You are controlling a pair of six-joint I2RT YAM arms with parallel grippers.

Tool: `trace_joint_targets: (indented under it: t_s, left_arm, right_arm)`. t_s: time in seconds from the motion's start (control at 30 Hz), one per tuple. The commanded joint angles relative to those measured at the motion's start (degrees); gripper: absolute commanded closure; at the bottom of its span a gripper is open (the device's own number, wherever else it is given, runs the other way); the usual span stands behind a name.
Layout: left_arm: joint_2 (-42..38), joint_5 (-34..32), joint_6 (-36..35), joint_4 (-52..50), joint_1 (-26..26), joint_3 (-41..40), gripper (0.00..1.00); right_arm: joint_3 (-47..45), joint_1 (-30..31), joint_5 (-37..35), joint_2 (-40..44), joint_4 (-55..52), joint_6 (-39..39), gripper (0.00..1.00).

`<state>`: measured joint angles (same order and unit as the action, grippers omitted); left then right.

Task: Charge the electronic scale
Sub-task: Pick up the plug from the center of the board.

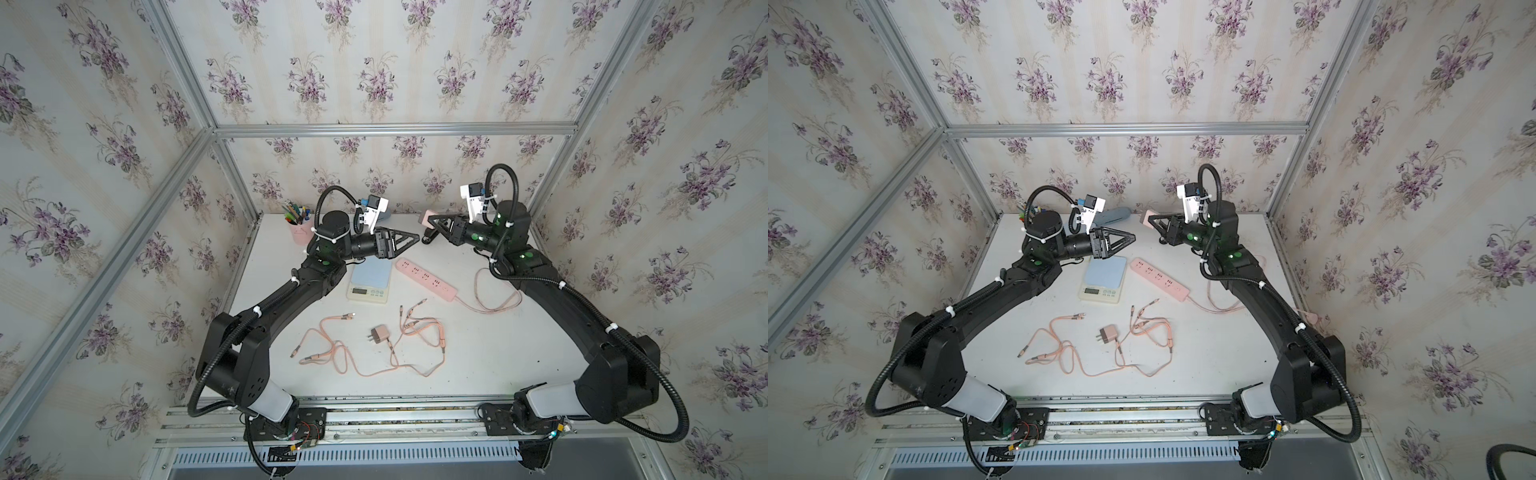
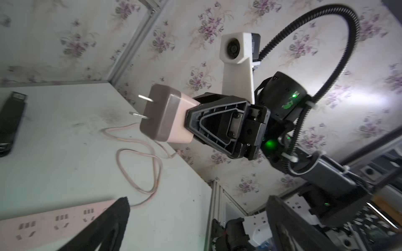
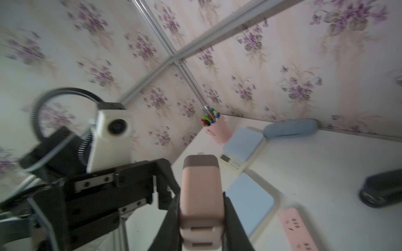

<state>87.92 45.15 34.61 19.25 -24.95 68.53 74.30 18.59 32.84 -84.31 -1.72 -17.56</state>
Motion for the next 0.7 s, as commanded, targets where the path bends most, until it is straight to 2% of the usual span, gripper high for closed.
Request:
trace_joint_targets:
  t_s: [0.0,0.1,0.2,0.27,0.4,0.67]
  left_arm:
    - [-1.57,-12.66,-22.86,-19.96,-0.31,0.76,0.01]
    - [-2.81,-21.85,-36.88,-19.77,-3.03,-1.86,0.00]
    - [-3.41,-31.77,-56.31,-18.00,-8.97,-4.62,0.01]
    - [-2.79,-33.36,-63.42,-15.43,-11.13,-5.66,0.01]
    - [-0.41,-27.40,-67.24,-12.73,-11.38,-4.54,0.05]
    - [5.34,-20.30,-67.60,-13.10,-11.80,1.05,0.20]
  right_arm:
    - [6.51,0.02,-10.29,-4.98,-27.81,17.74,1.00]
    - [12.56,0.04,-10.98,-10.30,-34.83,20.60,1.00]
    - [17.25,0.26,-6.47,-13.71,-39.61,22.57,1.00]
    - [18.66,0.78,-4.19,-14.38,-41.67,23.39,1.00]
    - [18.56,1.70,-0.16,-13.58,-44.39,24.06,1.00]
    - [17.75,2.38,7.91,-10.89,-46.80,23.18,1.00]
